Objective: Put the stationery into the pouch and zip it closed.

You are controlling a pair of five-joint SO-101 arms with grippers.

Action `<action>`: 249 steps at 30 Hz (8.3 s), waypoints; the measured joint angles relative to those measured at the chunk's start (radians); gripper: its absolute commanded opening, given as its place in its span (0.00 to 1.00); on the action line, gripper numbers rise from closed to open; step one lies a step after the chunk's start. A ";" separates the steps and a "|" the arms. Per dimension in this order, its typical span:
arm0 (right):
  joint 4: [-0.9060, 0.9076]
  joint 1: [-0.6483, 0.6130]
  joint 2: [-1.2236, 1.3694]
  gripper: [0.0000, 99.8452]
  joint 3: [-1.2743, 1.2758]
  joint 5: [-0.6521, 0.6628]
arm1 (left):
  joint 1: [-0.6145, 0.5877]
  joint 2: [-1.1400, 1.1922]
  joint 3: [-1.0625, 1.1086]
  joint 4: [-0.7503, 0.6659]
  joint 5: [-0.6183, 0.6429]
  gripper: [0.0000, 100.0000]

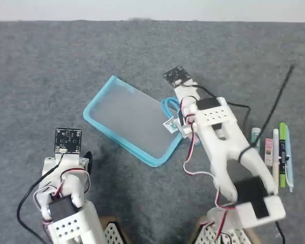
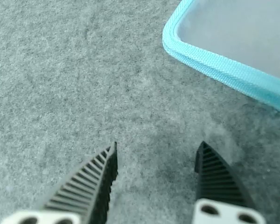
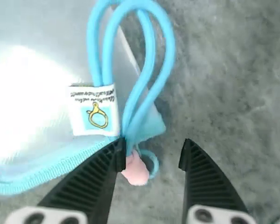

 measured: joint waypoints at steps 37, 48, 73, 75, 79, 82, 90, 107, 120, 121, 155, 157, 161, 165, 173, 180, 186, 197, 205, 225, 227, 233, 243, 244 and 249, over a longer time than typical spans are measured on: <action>0.115 0.075 -0.624 0.01 0.336 -0.098 | 0.000 0.000 0.000 0.000 0.000 0.25; 0.115 -0.109 -0.153 0.01 -0.037 -0.158 | 0.000 0.000 0.000 0.000 0.000 0.25; 0.140 -0.046 -0.486 0.01 0.471 0.160 | 0.000 0.000 0.000 0.000 0.000 0.25; 0.160 -0.025 -0.551 0.01 0.499 0.190 | 0.000 0.000 0.000 0.000 0.000 0.25; 0.212 0.029 -0.634 0.01 0.520 0.212 | 0.000 0.000 0.000 0.000 0.000 0.25; 0.215 0.094 -0.658 0.01 0.522 0.212 | 0.000 0.000 0.000 0.000 0.000 0.25; 0.147 0.060 -0.660 0.16 0.522 0.064 | 0.000 0.000 0.000 0.000 0.000 0.25; 0.025 0.018 -0.643 0.16 0.580 -0.091 | 0.000 0.000 0.000 0.000 -0.028 0.25; -0.230 0.069 -0.292 0.10 0.543 -0.149 | 0.000 0.000 0.000 0.000 -0.028 0.25; -0.230 0.069 -0.279 0.06 0.532 -0.150 | 0.000 0.000 0.000 0.000 -0.028 0.25; 0.006 -0.140 -1.062 0.01 0.620 -0.112 | 0.000 0.000 0.000 0.000 -0.028 0.25; 0.023 -0.146 -1.062 0.01 0.597 -0.109 | 0.000 0.000 0.000 0.000 -0.028 0.25; 0.032 -0.166 -1.062 0.01 0.589 -0.091 | 0.000 0.000 0.000 0.000 -0.028 0.25; 0.063 -0.164 -1.062 0.01 0.585 -0.086 | 0.000 0.000 0.000 0.000 -0.031 0.25; 0.086 -0.160 -0.905 0.01 0.476 -0.084 | 0.000 0.000 0.000 -0.180 -0.028 0.25; 0.132 -0.160 -0.779 0.01 0.310 -0.083 | 0.121 0.000 -0.118 -0.126 0.057 0.25; 0.275 -0.164 -0.629 0.01 0.081 -0.083 | 0.149 0.055 -0.258 -0.098 0.057 0.25; 0.394 -0.169 -0.391 0.01 -0.040 0.026 | 0.213 0.592 -0.471 -0.098 0.100 0.25; 0.176 0.003 0.026 0.11 0.005 0.060 | 0.201 0.580 -0.296 -0.175 0.143 0.25; 0.157 0.008 0.091 0.11 -0.012 0.063 | 0.199 0.285 -0.209 -0.143 0.137 0.25; 0.132 0.006 0.118 0.08 -0.012 0.063 | 0.199 0.285 -0.209 -0.143 0.137 0.25; 0.078 0.015 0.170 0.08 -0.012 0.061 | 0.199 0.285 -0.209 -0.143 0.137 0.25; 0.123 0.015 0.173 0.01 -0.031 0.072 | 0.199 0.285 -0.209 -0.143 0.137 0.25; 0.141 0.015 0.173 0.01 -0.040 0.072 | 0.199 0.285 -0.209 -0.143 0.137 0.25; 0.183 0.014 0.104 0.01 -0.051 0.009 | 0.199 0.285 -0.209 -0.143 0.137 0.25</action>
